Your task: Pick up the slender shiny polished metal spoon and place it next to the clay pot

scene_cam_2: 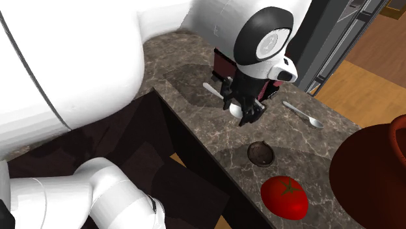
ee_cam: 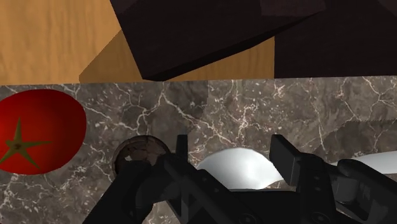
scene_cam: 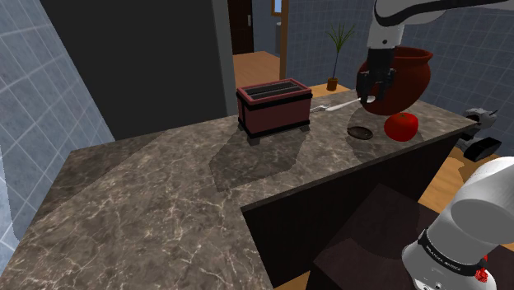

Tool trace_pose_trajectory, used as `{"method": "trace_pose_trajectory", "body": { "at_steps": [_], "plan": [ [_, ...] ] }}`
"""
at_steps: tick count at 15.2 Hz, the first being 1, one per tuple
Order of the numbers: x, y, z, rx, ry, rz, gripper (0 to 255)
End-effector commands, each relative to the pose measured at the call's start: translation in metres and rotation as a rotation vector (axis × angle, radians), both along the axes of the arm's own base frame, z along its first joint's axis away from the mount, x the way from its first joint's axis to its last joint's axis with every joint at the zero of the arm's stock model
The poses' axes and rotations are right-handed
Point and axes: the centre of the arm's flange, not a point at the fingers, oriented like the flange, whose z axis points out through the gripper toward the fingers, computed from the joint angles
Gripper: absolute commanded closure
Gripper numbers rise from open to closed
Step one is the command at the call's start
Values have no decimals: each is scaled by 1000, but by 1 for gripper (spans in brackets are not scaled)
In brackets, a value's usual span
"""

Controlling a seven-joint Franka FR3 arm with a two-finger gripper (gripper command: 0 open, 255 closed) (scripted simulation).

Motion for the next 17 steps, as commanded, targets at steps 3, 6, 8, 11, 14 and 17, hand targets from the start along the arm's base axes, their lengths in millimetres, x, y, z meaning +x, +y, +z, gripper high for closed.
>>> {"method": "trace_pose_trajectory", "body": {
  "at_steps": [3,6,8,11,14,17],
  "plan": [
    [-2,-1,22,0,0,0,255],
    [-2,-1,38,0,0,0,255],
    [-2,-1,49,0,0,0,255],
    [-2,-1,64,0,0,0,255],
    [-2,-1,80,0,0,0,255],
    [-2,-1,96,0,0,0,255]
  ]
}}
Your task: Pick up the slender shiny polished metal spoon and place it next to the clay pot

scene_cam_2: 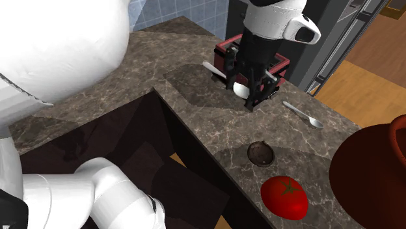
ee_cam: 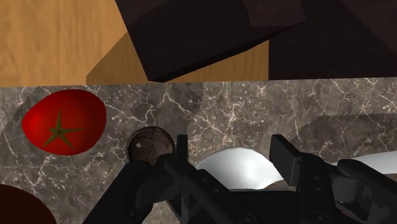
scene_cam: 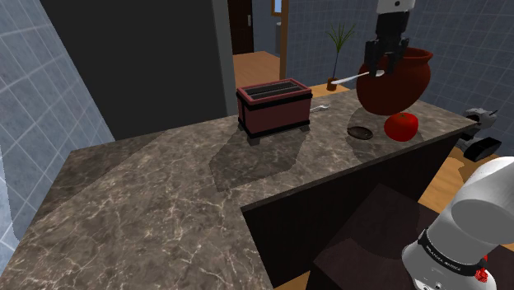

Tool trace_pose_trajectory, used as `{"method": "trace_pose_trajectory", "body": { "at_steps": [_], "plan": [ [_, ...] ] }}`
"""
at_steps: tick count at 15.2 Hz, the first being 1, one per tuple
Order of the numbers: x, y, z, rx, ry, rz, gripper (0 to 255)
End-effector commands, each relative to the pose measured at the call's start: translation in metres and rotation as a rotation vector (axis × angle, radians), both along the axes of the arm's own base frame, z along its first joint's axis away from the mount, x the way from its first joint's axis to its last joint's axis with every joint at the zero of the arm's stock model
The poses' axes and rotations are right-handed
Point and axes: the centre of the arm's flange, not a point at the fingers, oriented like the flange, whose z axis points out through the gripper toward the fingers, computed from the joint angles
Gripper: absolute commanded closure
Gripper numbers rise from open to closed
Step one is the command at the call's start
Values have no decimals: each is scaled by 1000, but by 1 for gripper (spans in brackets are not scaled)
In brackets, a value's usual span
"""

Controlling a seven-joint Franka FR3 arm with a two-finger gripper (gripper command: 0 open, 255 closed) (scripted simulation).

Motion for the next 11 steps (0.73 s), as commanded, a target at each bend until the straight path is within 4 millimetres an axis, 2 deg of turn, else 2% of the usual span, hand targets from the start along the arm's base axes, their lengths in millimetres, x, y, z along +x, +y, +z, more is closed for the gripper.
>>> {"method": "trace_pose_trajectory", "body": {
  "at_steps": [1,11],
  "plan": [
    [1,0,11,0,0,0,255],
    [1,0,62,0,0,0,255]
  ]
}}
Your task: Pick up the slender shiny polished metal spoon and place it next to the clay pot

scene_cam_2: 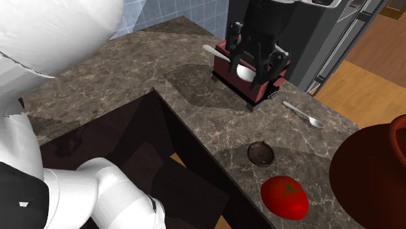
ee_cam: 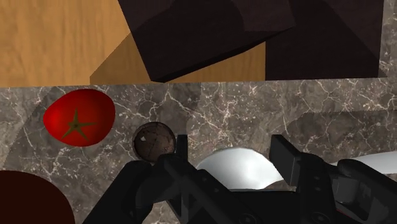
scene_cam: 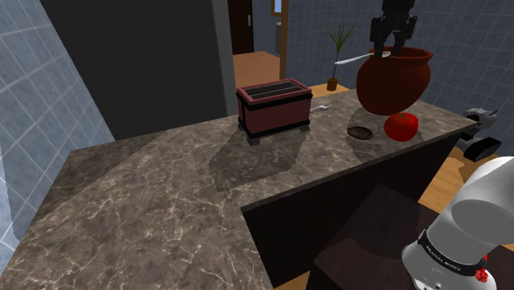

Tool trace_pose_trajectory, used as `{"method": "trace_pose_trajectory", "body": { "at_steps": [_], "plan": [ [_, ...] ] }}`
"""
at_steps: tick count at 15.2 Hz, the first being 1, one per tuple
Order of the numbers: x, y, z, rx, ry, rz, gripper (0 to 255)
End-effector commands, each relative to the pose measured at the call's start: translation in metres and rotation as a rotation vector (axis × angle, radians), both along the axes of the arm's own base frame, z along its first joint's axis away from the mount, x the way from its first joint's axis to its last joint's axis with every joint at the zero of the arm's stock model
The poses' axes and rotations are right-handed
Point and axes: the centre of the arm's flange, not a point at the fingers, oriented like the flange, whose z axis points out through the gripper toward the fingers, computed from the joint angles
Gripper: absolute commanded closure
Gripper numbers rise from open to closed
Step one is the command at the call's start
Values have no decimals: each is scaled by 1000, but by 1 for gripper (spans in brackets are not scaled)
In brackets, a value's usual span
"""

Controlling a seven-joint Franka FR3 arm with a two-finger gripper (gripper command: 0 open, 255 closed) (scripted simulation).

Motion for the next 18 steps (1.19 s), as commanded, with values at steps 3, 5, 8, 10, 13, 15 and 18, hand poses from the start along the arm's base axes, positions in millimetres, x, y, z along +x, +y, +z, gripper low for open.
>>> {"method": "trace_pose_trajectory", "body": {
  "at_steps": [3,5,8,10,13,15,18],
  "plan": [
    [-15,-36,4,0,0,0,255],
    [-25,-61,4,0,0,0,255],
    [-41,-97,4,0,0,0,255],
    [-51,-121,4,0,0,0,255],
    [-66,-158,5,0,0,0,255],
    [-77,-182,5,0,0,0,255],
    [-92,-219,5,0,0,0,255]
  ]
}}
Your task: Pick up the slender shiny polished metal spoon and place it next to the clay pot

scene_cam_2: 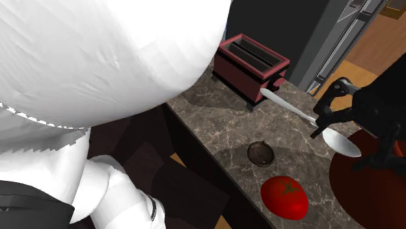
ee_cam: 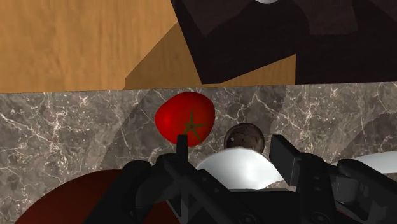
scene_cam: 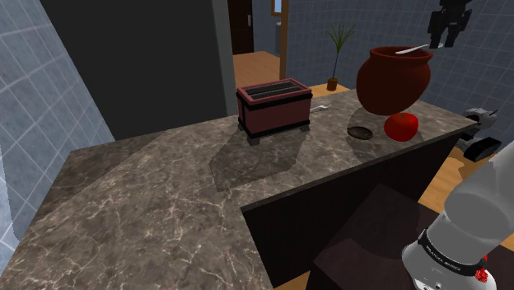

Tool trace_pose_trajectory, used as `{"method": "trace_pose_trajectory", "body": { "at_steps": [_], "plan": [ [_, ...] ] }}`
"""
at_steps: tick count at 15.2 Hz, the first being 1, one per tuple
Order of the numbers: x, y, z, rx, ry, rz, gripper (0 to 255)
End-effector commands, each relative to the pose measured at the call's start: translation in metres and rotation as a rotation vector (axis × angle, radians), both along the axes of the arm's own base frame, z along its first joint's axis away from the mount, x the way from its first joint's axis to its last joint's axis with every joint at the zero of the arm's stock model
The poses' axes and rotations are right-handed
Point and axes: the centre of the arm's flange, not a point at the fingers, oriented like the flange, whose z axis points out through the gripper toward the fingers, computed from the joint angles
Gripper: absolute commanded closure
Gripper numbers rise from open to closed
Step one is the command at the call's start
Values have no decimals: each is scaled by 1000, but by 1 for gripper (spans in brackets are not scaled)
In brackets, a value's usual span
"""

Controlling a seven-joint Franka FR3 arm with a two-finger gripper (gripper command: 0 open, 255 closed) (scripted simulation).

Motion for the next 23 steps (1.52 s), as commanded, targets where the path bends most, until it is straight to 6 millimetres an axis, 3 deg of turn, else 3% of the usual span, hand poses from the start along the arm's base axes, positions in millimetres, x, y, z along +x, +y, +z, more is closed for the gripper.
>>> {"method": "trace_pose_trajectory", "body": {
  "at_steps": [1,8,23],
  "plan": [
    [-11,-24,1,0,0,2,255],
    [-48,-112,1,0,0,2,255],
    [-48,-112,-78,0,0,2,255]
  ]
}}
